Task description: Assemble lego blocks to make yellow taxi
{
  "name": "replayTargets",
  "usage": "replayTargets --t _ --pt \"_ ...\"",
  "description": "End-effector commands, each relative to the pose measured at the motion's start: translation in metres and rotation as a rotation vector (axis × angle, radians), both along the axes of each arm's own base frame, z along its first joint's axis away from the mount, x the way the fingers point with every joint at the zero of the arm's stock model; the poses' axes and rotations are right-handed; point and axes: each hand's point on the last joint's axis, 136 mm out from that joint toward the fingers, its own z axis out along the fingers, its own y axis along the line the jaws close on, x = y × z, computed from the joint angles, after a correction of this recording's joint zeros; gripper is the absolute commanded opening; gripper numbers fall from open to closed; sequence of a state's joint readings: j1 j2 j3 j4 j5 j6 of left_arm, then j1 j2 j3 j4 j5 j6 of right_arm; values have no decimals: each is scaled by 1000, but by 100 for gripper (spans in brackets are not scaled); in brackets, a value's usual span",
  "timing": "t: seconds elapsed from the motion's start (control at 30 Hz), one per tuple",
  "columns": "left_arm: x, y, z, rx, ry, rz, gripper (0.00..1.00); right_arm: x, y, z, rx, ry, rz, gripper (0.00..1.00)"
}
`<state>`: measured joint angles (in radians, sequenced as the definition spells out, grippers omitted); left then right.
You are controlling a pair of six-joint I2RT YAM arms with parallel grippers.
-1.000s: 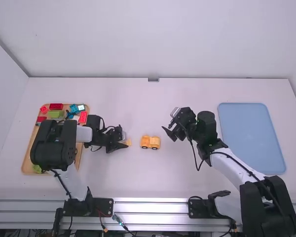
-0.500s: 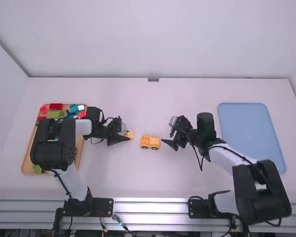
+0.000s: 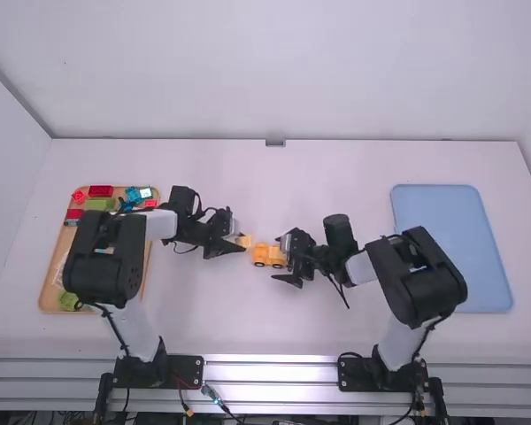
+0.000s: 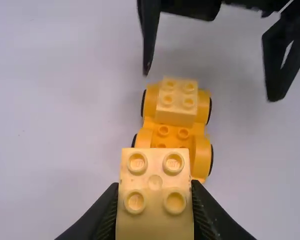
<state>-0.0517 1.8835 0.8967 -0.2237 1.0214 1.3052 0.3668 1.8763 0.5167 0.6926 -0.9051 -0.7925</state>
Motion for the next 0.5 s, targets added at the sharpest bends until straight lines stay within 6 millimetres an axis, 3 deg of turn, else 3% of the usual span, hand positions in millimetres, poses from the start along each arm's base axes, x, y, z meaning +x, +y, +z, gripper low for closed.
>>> replayTargets --t 0.0,0.3,0.47 --pt "-3 -10 5 -33 4 -30 30 8 -1 -16 -25 41 -46 99" --pt "-16 -27 3 -30 -15 -100 25 28 7 -35 -32 75 -51 97" --pt "-22 -35 -8 35 -18 -127 18 32 8 -40 -34 79 -50 81"
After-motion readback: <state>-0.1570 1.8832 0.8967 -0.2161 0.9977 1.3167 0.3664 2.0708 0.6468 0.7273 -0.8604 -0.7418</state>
